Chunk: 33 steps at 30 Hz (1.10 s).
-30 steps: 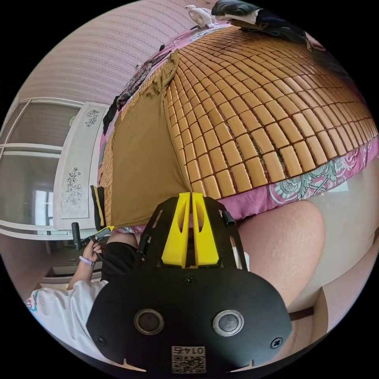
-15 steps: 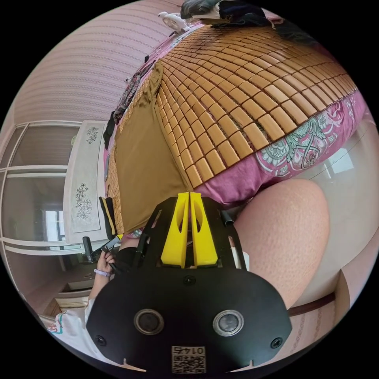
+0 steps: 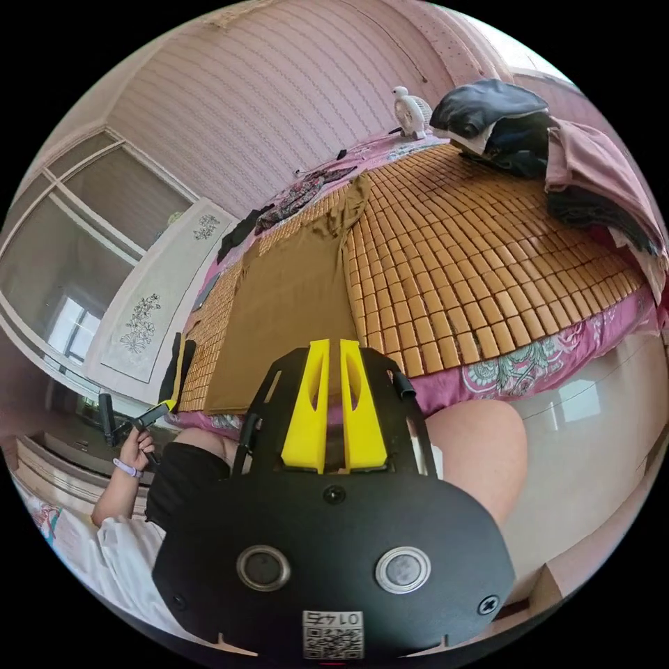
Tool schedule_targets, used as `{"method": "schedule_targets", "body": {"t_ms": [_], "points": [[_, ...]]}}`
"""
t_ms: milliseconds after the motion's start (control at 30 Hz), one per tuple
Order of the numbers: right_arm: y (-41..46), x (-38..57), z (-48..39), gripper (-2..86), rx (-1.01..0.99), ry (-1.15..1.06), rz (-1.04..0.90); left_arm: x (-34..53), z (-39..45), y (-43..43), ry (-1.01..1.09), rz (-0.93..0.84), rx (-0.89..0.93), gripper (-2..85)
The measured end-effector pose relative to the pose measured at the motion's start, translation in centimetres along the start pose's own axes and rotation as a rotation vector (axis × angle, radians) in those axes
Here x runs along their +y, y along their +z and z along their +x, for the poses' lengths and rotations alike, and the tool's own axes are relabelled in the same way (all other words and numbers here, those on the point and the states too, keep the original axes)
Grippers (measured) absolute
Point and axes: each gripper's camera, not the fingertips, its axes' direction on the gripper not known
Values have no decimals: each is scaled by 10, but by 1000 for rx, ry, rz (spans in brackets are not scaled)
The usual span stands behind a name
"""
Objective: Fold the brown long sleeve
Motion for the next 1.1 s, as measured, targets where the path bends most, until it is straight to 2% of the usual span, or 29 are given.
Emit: {"method": "schedule_targets", "body": {"t_ms": [133, 333, 567, 733, 800, 867, 967, 1033, 1100], "points": [[14, -36, -11, 46, 66, -86, 18, -35, 31, 20, 162, 53, 44, -9], [77, -124, -7, 61, 94, -135, -23, -128, 72, 95, 312, -10, 132, -10], [189, -268, -7, 73, 133, -145, -77, -242, 84, 215, 291, -133, 137, -8], [285, -353, -10, 88, 215, -124, -109, -272, 76, 266, 251, -242, 163, -8], [310, -366, -8, 80, 231, -118, -164, -275, 75, 270, 229, -218, 184, -8], [313, -370, -9, 37, 298, -122, -147, -282, 79, 273, 209, -218, 173, -9], [291, -369, -1, 2, 246, -112, -186, -293, 83, 279, 202, -230, 158, -9], [229, -343, 3, 1, 292, -88, -52, -301, 84, 282, 181, -251, 164, -9], [180, -309, 1, 5, 350, -73, -40, -308, 88, 283, 170, -276, 186, -9]]}}
